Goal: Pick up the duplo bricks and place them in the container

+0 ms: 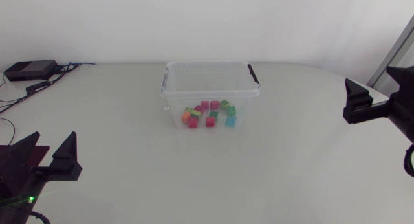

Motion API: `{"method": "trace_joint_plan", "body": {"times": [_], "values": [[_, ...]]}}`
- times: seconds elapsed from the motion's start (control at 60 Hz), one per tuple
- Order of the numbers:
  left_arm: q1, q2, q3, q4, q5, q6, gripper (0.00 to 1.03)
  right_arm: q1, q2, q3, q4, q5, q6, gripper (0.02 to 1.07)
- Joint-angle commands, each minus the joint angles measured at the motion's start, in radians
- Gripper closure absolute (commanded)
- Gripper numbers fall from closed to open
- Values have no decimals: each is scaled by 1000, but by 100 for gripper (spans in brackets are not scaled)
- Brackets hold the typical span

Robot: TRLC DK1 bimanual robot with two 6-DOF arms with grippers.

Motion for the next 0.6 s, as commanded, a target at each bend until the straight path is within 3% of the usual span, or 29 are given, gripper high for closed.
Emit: {"method": "trace_joint_plan", "body": {"times": [0.0, 0.583], "values": [[6, -10, -17, -1, -1, 1, 5, -20, -74, -61, -7, 2, 12, 7], [-23, -2, -17, -4, 39, -52, 5, 31, -466, -350, -92, -4, 265, 7]]}}
